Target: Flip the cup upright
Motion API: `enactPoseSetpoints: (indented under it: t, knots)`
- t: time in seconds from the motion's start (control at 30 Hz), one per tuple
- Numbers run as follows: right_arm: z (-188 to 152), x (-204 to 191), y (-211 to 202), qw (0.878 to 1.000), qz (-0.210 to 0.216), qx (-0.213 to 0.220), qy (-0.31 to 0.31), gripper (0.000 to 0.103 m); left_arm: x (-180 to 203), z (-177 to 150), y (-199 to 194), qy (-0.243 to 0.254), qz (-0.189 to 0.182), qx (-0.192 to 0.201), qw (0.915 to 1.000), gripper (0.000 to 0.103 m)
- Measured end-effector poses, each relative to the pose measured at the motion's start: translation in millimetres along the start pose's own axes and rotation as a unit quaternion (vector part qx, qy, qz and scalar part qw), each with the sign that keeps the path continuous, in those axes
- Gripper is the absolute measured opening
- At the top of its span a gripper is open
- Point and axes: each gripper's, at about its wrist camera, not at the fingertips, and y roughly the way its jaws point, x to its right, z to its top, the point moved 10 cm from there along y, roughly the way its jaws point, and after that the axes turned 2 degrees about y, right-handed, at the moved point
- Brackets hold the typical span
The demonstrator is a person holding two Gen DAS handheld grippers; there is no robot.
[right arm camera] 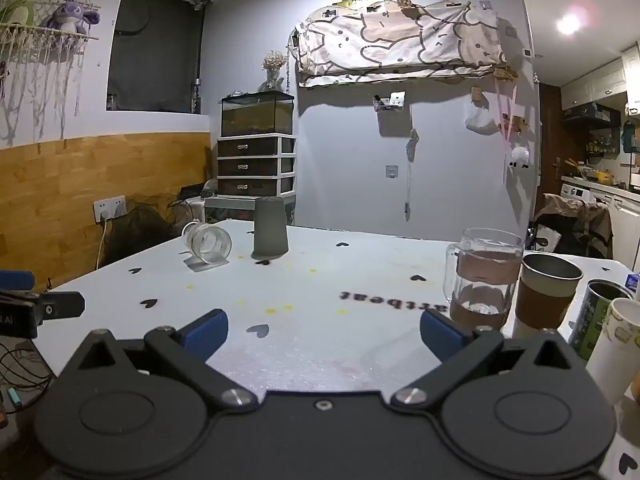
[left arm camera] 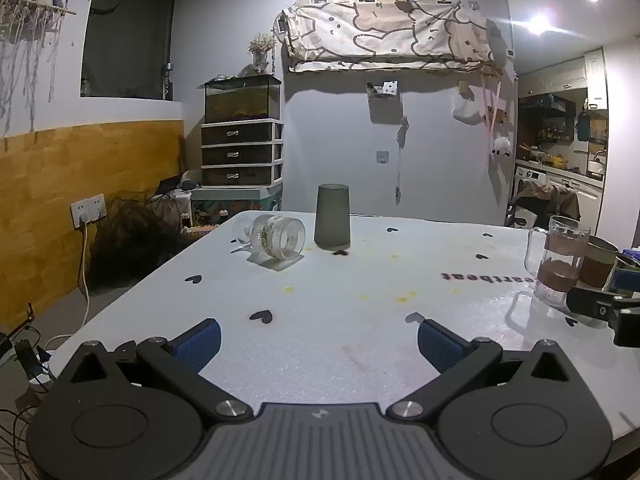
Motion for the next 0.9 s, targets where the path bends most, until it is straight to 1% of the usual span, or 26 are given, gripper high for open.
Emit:
enactPoseSetpoints:
  t: [0.73, 0.9]
  knots:
    - [-1.6, 0.8, 1.1, 1.0, -0.002, -0.004, -0.001, 0.103, 1.8, -2.7, 0.2, 0.002, 0.001, -0.001, 1.0, 0.103]
    - [-1.8, 0.4, 1.4, 1.0, -0.002, -0.005, -0.002, 0.103, 7.0, -4.8, 3.8, 0.001, 0.0, -0.001, 1.0, 0.103]
